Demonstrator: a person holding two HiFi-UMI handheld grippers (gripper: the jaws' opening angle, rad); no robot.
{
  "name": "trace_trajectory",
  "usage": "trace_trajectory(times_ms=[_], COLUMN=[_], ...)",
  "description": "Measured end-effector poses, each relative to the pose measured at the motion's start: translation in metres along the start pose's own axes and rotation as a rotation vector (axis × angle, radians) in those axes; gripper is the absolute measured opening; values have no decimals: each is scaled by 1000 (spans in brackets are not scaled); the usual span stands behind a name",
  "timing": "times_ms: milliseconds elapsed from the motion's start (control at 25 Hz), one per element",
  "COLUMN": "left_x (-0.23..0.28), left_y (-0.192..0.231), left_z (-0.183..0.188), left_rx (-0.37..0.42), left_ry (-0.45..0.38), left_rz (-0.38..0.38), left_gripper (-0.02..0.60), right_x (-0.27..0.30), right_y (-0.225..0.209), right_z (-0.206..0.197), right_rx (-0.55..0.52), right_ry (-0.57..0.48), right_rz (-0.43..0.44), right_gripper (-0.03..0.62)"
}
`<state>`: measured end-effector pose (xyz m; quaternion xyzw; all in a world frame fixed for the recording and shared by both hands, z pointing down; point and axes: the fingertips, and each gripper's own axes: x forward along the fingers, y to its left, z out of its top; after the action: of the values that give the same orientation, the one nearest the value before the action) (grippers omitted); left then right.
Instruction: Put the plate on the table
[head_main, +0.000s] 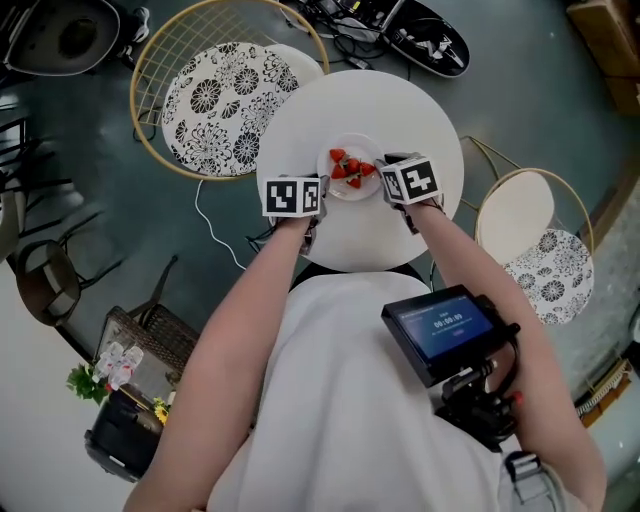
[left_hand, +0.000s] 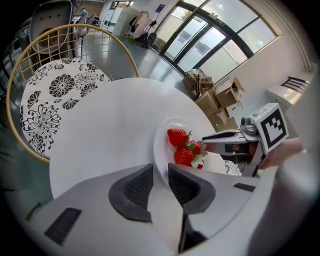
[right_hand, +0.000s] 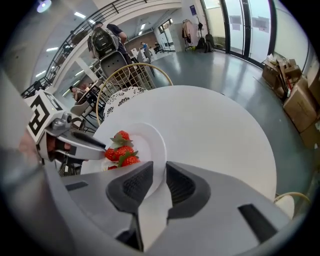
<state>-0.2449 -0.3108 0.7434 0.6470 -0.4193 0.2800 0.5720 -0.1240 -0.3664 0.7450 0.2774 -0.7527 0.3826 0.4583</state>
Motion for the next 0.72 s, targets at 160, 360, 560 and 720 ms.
trace_trajectory(times_ms=[160,360,560,720], left_x=[-3,-11,-30,-51], left_y=[5,21,30,30], left_z=[-1,-5,-22,-46], left_rx=[-7,-17,-46,-64], left_ry=[-22,-61,-119,-163], left_rz=[7,24,12,31], left_gripper=[98,101,101,100], right_x=[-3,-10,-24,-47], right_y=[-7,-17,-23,-28], right_z=[2,10,8,-6], right_rx=[-22,-48,-38,-36], right_ry=[-8,-61,-128,-141], right_rz=[-38,-84,-73,-67], right_gripper=[61,61,61,60])
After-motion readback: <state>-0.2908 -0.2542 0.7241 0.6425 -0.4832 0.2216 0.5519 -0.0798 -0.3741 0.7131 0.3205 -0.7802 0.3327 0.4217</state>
